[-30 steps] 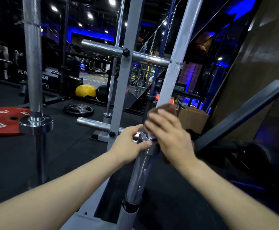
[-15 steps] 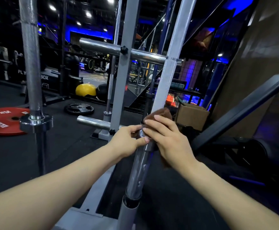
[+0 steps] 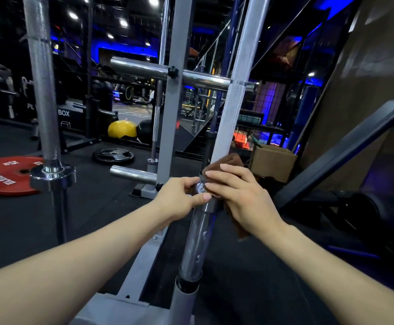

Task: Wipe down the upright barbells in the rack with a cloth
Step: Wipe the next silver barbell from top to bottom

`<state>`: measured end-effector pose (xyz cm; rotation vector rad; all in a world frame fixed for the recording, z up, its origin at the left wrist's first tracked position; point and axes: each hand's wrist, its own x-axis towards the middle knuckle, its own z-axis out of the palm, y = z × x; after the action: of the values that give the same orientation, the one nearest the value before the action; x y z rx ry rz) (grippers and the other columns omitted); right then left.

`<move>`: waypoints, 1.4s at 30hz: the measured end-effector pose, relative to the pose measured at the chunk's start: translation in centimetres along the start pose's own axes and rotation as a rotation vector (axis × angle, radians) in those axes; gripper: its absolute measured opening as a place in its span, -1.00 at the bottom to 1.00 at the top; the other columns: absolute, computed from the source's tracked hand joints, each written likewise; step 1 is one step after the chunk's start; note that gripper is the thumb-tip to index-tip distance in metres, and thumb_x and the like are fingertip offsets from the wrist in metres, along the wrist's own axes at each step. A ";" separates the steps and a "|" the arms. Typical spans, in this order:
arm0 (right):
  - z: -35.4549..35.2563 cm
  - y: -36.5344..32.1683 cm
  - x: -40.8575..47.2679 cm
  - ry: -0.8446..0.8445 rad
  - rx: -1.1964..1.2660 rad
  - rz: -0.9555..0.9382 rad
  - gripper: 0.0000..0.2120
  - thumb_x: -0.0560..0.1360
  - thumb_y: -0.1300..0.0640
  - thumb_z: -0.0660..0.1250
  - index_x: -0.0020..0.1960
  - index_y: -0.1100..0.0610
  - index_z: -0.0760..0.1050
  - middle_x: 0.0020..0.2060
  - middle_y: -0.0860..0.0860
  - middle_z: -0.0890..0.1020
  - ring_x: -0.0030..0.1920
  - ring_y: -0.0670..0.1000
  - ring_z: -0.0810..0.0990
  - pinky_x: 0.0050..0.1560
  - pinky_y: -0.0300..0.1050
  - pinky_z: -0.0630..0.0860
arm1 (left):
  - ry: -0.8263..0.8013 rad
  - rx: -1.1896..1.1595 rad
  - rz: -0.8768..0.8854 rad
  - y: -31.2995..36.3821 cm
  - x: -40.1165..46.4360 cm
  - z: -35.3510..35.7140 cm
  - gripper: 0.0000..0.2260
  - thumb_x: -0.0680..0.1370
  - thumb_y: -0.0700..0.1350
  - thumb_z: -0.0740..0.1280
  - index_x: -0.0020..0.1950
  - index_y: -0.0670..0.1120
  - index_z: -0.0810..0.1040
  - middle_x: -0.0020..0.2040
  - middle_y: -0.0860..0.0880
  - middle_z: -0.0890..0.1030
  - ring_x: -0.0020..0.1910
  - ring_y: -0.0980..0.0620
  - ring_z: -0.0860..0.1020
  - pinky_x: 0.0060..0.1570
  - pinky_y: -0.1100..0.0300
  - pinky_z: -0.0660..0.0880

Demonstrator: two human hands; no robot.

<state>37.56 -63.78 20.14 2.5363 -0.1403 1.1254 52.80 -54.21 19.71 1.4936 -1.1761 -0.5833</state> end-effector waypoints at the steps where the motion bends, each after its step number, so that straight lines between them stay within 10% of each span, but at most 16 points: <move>1: -0.6 0.2 0.2 -0.016 0.021 -0.002 -0.70 0.47 0.17 0.20 0.07 0.08 0.66 0.14 -0.04 0.63 0.23 -0.01 0.41 0.12 -0.10 0.49 | 0.002 -0.006 -0.004 0.1 -0.1 0.0 -0.54 0.46 -0.18 0.45 0.35 -0.15 0.47 0.12 0.01 0.61 0.14 0.09 0.55 0.28 0.15 0.43; 11: -2.8 0.2 6.2 0.333 0.048 0.239 -0.77 0.37 0.30 0.44 0.03 0.17 0.65 -0.01 0.11 0.51 0.04 0.12 0.42 0.01 -0.19 0.36 | -0.009 0.028 -0.074 0.4 0.3 -0.2 -0.42 0.44 -0.13 0.48 0.42 -0.14 0.38 0.24 -0.07 0.55 0.22 0.07 0.51 0.26 0.25 0.37; 16: -2.7 -0.3 2.3 0.104 0.174 0.230 -0.77 0.37 0.24 0.39 0.01 0.11 0.67 -0.05 0.00 0.48 0.00 0.09 0.47 -0.02 -0.07 0.48 | 0.000 0.052 -0.088 0.5 0.3 -0.2 -0.41 0.42 -0.11 0.50 0.41 -0.14 0.40 0.22 -0.06 0.56 0.21 0.04 0.53 0.31 0.17 0.38; 22: -4.6 0.8 7.3 0.353 0.269 0.369 -0.75 0.45 0.21 0.38 0.12 0.18 0.63 0.02 0.04 0.46 0.09 0.13 0.50 0.15 -0.13 0.42 | -0.008 0.081 -0.087 0.3 0.2 -0.1 -0.42 0.44 -0.10 0.48 0.42 -0.14 0.38 0.19 -0.09 0.59 0.21 0.06 0.53 0.22 0.28 0.37; 27: -1.1 -0.8 2.0 0.228 0.298 0.346 -0.75 0.41 0.21 0.35 0.07 0.11 0.66 -0.01 0.04 0.50 0.03 0.13 0.53 0.08 -0.02 0.51 | -0.014 0.074 -0.083 0.1 0.6 -0.1 -0.42 0.45 -0.11 0.47 0.42 -0.14 0.38 0.21 -0.08 0.58 0.19 0.02 0.55 0.32 0.17 0.37; 34: -2.8 -1.0 1.9 0.045 0.446 0.480 -0.63 0.34 0.08 0.53 0.13 0.05 0.64 0.01 -0.06 0.44 0.10 -0.07 0.47 0.15 -0.51 0.26 | -0.009 0.146 -0.073 0.4 0.2 -0.1 -0.46 0.45 -0.04 0.47 0.40 -0.07 0.43 0.22 -0.04 0.59 0.18 0.02 0.56 0.29 0.17 0.40; 42: -4.3 -0.3 7.9 0.416 0.118 0.396 -0.61 0.43 -0.20 0.29 0.03 0.07 0.63 0.01 0.01 0.50 0.05 -0.01 0.44 -0.19 -0.38 0.31 | -0.023 0.153 -0.061 0.4 0.2 -0.3 -0.40 0.45 -0.04 0.46 0.44 -0.10 0.36 0.18 -0.10 0.60 0.19 0.06 0.55 0.28 0.24 0.36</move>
<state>39.96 -61.52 28.55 2.3665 -0.4948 1.8351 53.03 -54.25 20.18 1.6612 -1.2182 -0.5634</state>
